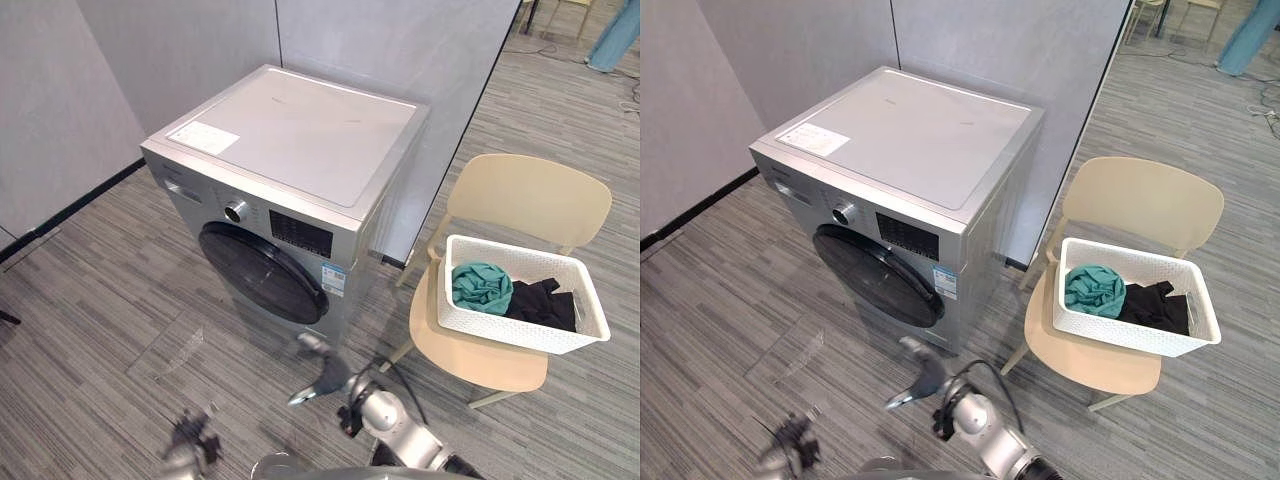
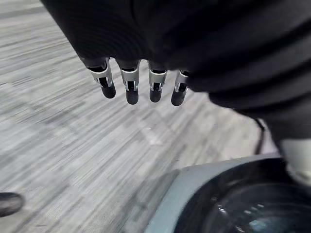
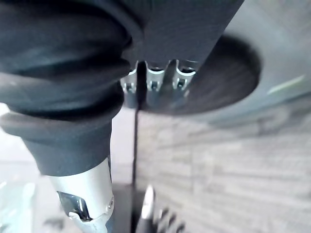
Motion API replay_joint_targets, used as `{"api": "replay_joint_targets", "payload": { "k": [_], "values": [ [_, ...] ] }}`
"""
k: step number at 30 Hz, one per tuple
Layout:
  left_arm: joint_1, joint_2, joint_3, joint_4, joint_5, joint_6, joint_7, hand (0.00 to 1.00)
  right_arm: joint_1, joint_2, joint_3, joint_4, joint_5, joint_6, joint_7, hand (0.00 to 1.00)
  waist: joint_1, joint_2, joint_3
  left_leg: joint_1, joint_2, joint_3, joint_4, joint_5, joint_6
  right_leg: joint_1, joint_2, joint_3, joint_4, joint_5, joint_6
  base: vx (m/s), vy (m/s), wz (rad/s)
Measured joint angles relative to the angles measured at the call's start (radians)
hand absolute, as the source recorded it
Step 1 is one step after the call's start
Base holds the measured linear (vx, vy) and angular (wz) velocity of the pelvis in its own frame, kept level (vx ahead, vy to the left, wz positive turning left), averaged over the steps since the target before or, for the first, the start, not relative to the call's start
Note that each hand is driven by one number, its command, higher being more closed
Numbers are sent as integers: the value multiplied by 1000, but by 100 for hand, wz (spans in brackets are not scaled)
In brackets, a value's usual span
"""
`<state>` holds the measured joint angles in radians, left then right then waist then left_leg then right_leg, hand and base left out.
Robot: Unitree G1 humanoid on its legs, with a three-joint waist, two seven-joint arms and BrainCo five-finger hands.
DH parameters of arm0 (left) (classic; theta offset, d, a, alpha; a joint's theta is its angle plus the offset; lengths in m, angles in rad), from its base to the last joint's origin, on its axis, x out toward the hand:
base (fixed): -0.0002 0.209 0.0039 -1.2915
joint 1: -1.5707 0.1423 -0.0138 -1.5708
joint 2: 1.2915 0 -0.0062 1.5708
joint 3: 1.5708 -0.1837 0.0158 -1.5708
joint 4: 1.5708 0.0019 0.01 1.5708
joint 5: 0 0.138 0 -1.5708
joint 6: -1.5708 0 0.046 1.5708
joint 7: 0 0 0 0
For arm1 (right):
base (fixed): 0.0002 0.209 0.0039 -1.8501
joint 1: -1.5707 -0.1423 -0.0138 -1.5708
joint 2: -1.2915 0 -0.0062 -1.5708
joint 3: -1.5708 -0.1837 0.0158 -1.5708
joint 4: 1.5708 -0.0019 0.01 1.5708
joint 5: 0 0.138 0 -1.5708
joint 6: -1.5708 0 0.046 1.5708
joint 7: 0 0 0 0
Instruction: Pick up the laundry basket with both hands and put the clothes into the washing machine.
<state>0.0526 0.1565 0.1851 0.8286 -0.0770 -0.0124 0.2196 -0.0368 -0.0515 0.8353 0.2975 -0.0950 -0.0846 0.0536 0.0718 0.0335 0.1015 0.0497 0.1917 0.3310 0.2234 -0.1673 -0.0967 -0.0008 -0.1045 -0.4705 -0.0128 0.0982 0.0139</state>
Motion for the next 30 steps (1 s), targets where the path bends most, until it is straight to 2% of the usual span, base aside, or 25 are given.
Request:
{"api": "replay_joint_targets", "payload": {
  "k": [1,2,3,5,6,9,10,12,13,15,17,20,26,30],
  "values": [
    [28,-50,-46,-96,2,-4,-2,0,-7,19,14,10,17,0,22,0,9,13,-1,-7,-6,-15,1,0,0,-2,-10,-7,-4,7,7,-46,80,16],
    [36,-78,-72,-124,1,-8,-8,0,-14,26,19,16,24,1,25,0,15,17,1,-9,-14,-22,1,0,1,-3,-15,-9,-4,10,9,-98,123,16],
    [58,-141,-108,-149,-8,-8,-32,0,-37,37,24,28,41,3,32,0,27,18,1,-15,-21,-33,4,-5,10,-5,-23,-11,-3,15,12,-145,108,13],
    [80,-173,-118,-156,-29,-4,-53,0,-70,48,21,43,46,6,31,0,26,10,6,-37,-24,-53,16,-18,26,-13,-28,-22,11,12,15,-171,85,20],
    [103,-172,-116,-193,-42,8,-65,0,-123,49,4,56,44,9,27,0,28,-2,24,-86,-26,-75,50,-26,29,-48,-40,-36,39,6,14,-166,46,27],
    [105,-156,-115,-278,-62,9,-65,0,-207,52,-91,106,22,21,5,0,40,-13,73,-153,-33,-107,99,-32,29,-100,-64,-53,88,0,6,-155,33,28],
    [94,-151,-115,-330,-70,8,-64,0,-256,47,-170,132,-25,33,-31,0,58,-11,99,-200,-37,-119,123,-32,29,-140,-80,-59,117,-2,3,-227,47,41],
    [82,-148,-116,-399,-71,5,-62,0,-341,31,-290,168,-80,54,-80,0,58,-1,146,-255,-58,-146,146,-30,31,-179,-110,-80,142,-2,3,-197,46,43],
    [79,-148,-126,-447,-83,4,-62,0,-411,8,-360,196,-119,70,-125,0,59,21,181,-292,-79,-155,146,-30,32,-210,-130,-88,148,-2,3,-155,73,29],
    [81,-142,-144,-498,-90,4,-62,0,-475,-19,-418,220,-145,86,-159,0,62,39,207,-325,-93,-166,142,-22,37,-234,-144,-98,144,-2,3,-128,70,21],
    [78,-131,-168,-568,-99,0,-63,0,-570,-45,-502,271,-164,111,-190,0,78,41,255,-347,-98,-173,144,11,46,-251,-158,-111,154,28,-7,-48,34,18],
    [70,-131,-213,-626,-127,-9,-65,0,-681,-58,-596,289,-174,134,-228,0,84,44,287,-390,-95,-191,161,25,57,-278,-162,-131,172,32,-12,6,7,19],
    [49,-141,-235,-706,-147,-15,-65,0,-869,-93,-668,315,-195,141,-289,0,100,48,332,-424,-88,-186,180,30,66,-319,-171,-133,211,23,-15,60,34,0],
    [37,-153,-258,-754,-149,-22,-64,0,-967,-124,-684,354,-234,175,-294,0,104,64,356,-462,-87,-196,195,30,65,-344,-175,-148,222,18,-17,51,40,8]
  ]
}}
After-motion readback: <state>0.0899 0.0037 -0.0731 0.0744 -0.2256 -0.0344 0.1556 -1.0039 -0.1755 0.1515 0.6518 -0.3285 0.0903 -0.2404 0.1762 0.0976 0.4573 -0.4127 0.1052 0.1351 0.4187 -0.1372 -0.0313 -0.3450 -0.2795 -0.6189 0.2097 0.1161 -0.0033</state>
